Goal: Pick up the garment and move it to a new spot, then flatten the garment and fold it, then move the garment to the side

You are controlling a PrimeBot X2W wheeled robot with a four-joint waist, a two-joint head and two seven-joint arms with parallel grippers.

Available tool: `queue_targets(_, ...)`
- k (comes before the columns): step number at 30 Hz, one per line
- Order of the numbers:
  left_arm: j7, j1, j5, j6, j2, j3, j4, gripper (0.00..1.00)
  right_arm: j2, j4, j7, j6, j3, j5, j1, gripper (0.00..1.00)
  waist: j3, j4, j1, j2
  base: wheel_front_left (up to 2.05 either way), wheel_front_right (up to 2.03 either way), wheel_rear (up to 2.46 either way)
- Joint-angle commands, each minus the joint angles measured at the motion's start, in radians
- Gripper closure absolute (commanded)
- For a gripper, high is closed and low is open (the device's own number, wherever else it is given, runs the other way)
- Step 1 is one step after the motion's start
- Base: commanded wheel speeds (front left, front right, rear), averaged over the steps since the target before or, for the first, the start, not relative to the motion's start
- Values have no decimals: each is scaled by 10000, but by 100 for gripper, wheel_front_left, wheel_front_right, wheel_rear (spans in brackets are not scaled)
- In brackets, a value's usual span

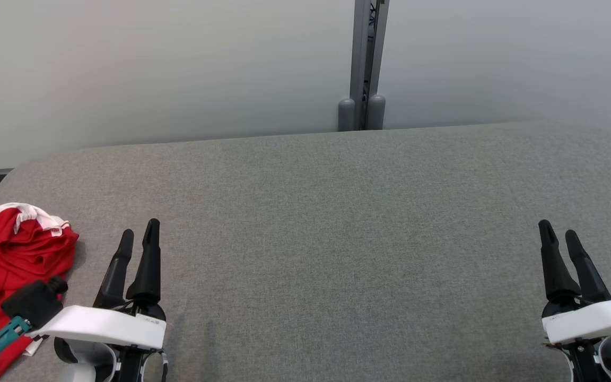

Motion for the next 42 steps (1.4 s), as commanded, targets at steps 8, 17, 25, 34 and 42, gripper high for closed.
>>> queue_targets(8,-284,25,1300,160,196,-211,114,0,-116,98,-318,48,61,-1495,-21,0,-39,4,0,-1,0,0,0)
queue_targets(17,-517,126,2275,363,302,-330,549,0,-57,201,-513,51,95,-2664,91,0,-93,-17,0,-1,0,0,0)
queue_targets(25,-726,131,3068,590,395,-382,876,0,50,257,-672,52,121,-3632,215,0,-129,-49,0,-1,0,0,0)
queue_targets(34,-953,202,3894,878,501,-416,1229,0,168,353,-785,52,192,-4662,370,0,-165,-95,0,-1,0,0,0)
queue_targets(42,-1117,253,4530,1053,627,-517,1446,0,239,395,-905,55,126,-5407,463,0,-205,-119,0,-1,0,0,0)
